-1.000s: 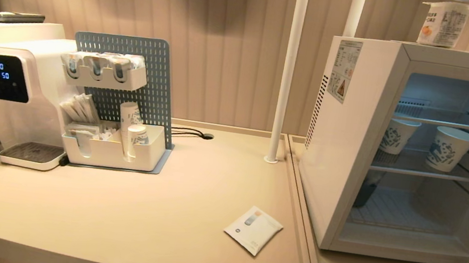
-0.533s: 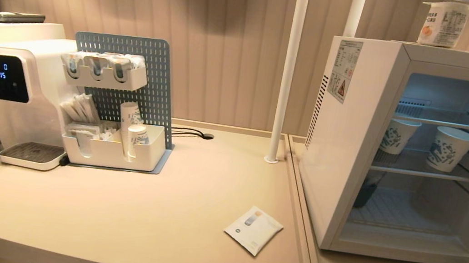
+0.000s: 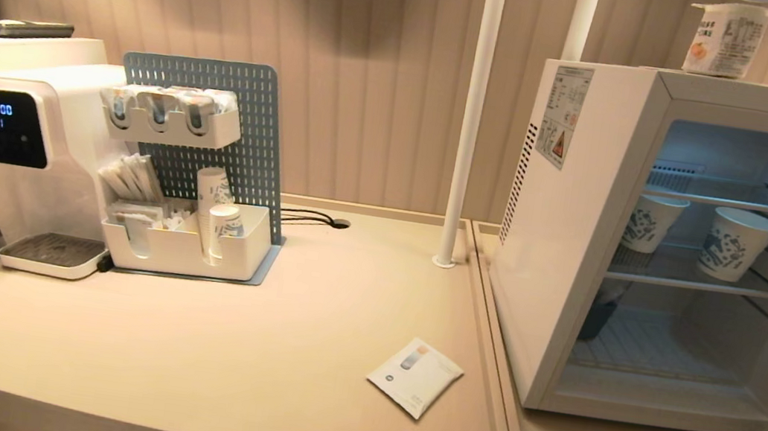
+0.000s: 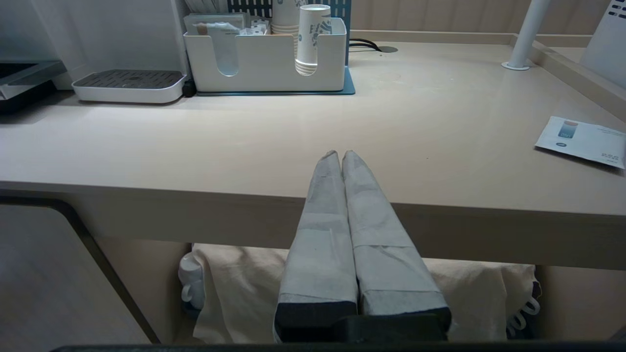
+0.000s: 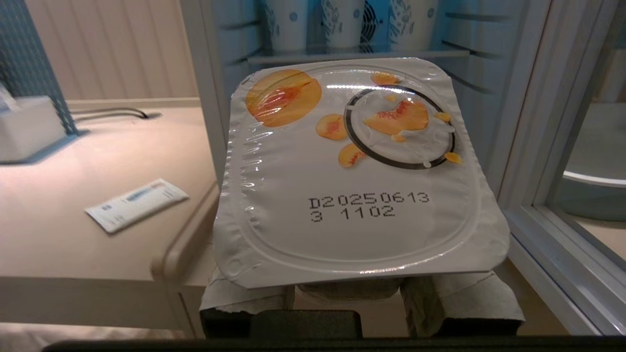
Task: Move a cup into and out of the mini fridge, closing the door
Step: Place the yoghurt on the table
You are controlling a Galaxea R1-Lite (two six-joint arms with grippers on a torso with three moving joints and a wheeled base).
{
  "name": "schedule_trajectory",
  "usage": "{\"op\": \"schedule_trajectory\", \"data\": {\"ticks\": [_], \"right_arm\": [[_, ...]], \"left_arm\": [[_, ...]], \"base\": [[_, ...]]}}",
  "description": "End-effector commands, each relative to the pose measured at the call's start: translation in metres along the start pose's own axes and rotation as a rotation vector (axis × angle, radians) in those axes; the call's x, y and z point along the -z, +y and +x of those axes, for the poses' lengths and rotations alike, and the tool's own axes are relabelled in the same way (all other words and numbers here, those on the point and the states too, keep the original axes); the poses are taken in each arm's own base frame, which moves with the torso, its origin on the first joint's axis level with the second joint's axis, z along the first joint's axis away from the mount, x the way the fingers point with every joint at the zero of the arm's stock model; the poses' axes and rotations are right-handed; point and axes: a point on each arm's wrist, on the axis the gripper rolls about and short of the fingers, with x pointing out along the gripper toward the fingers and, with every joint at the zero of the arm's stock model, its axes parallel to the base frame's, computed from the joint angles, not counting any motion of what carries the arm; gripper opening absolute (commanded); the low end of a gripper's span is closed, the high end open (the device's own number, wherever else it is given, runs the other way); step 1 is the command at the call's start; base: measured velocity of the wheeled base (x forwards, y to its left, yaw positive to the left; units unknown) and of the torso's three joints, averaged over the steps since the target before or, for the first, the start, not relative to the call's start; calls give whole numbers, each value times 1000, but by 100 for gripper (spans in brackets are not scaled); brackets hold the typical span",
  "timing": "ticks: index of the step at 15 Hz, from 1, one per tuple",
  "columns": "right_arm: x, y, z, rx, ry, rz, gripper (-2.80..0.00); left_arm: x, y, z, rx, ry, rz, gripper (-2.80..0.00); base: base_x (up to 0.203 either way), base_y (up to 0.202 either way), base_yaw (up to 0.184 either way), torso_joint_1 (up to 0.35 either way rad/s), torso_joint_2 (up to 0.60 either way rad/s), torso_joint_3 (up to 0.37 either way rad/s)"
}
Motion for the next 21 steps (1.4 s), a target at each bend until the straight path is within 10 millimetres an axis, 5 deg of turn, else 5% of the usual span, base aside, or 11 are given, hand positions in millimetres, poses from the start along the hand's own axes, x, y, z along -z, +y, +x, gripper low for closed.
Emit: {"op": "schedule_trajectory", "data": {"ticks": [1,21], "right_arm": [[23,0,5,7,36,-36,-280],[31,0,3,-8,156,-45,-280]], "left_arm": [[0,0,0,0,1,0,-280],[0,0,0,1,1,0,-280]], "base": [[0,0,0,0,0,0],[0,0,0,0,0,0]]}}
